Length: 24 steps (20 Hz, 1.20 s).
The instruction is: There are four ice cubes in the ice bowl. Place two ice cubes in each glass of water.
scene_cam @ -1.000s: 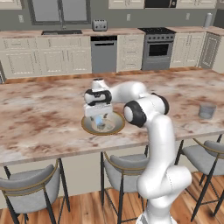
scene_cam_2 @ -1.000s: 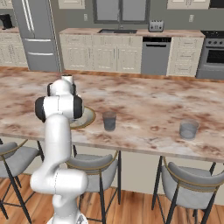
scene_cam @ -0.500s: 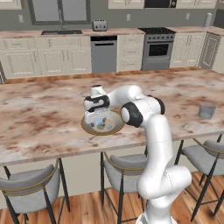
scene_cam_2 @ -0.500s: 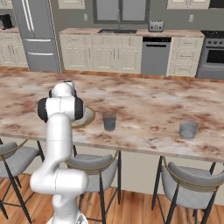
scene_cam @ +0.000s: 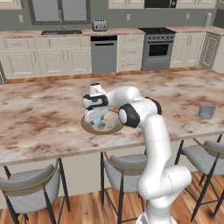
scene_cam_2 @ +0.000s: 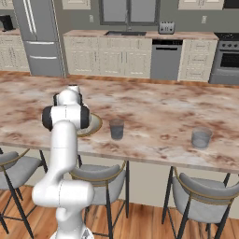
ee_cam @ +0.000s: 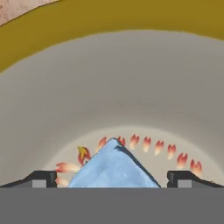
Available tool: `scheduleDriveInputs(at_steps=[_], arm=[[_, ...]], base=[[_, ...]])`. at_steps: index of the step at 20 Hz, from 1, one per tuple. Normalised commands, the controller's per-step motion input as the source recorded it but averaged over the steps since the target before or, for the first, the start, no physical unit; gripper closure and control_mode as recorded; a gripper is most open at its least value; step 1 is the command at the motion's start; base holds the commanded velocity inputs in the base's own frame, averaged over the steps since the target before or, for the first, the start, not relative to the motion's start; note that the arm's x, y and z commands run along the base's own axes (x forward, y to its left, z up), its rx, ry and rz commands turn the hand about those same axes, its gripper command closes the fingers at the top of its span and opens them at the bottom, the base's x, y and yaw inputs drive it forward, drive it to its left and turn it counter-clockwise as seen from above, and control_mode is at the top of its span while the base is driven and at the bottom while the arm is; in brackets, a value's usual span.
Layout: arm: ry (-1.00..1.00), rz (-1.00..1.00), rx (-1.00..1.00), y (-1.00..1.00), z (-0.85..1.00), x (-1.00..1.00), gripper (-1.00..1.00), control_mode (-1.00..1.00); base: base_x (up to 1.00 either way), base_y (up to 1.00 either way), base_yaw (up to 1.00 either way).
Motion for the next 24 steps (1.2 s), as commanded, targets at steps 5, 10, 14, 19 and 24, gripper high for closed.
scheduleDriveInputs(at_steps=[5, 10, 14, 19, 24], arm=[[0.04, 0.13, 0.0, 0.0, 0.0, -0.23, -1.0, -1.0], [0.04, 0.12, 0.0, -0.18, -0.02, -0.34, -1.0, -1.0], [0.03, 0.09, 0.0, -0.41, -0.1, -0.09, -1.0, -1.0], [0.0, 0.06, 0.0, -0.31, 0.0, -0.01, -1.0, -1.0], [0.0, 0.05, 0.0, 0.0, 0.0, 0.0, -1.0, -1.0]], base=[[0.0, 0.0, 0.0], [0.0, 0.0, 0.0], [0.0, 0.0, 0.0], [0.0, 0.0, 0.0], [0.0, 0.0, 0.0]])
